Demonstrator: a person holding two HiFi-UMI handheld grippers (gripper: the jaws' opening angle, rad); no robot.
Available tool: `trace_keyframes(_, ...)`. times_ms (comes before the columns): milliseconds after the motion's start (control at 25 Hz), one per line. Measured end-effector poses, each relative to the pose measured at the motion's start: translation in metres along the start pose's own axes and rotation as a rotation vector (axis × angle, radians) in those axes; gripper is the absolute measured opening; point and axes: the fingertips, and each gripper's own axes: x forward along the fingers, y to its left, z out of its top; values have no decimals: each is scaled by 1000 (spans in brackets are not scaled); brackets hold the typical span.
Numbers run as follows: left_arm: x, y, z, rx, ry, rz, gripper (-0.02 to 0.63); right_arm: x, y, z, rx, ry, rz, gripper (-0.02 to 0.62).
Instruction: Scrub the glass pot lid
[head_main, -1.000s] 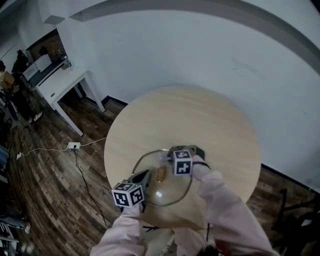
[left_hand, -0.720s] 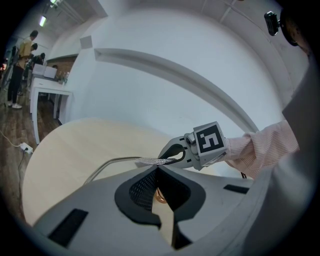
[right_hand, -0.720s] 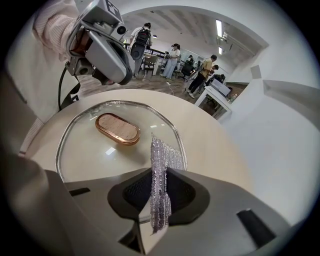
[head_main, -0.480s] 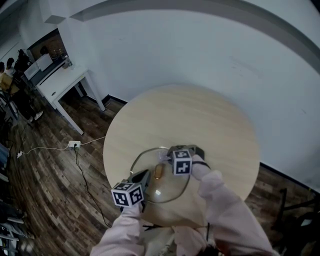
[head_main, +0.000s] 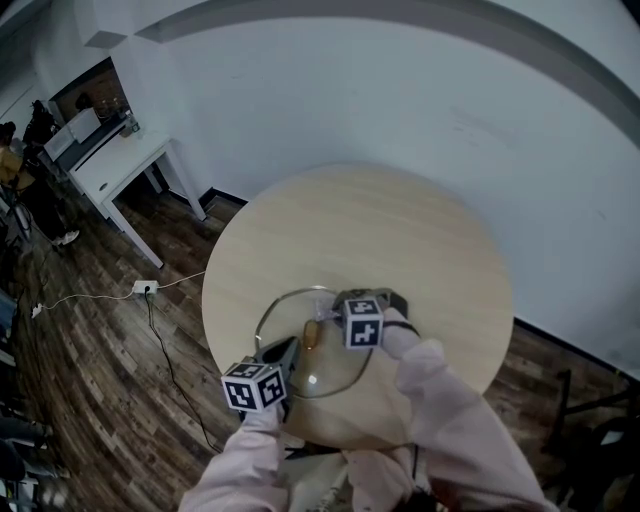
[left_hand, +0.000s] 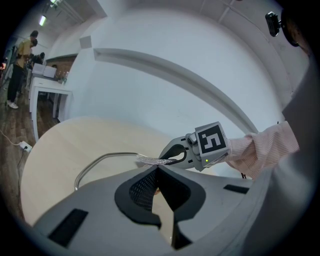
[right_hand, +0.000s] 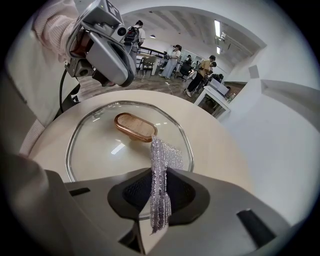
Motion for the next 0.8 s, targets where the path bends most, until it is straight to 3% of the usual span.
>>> trace_keyframes(800, -19, -13, -17, -7, -10, -5, -6, -13, 23, -5, 44, 20, -15, 77)
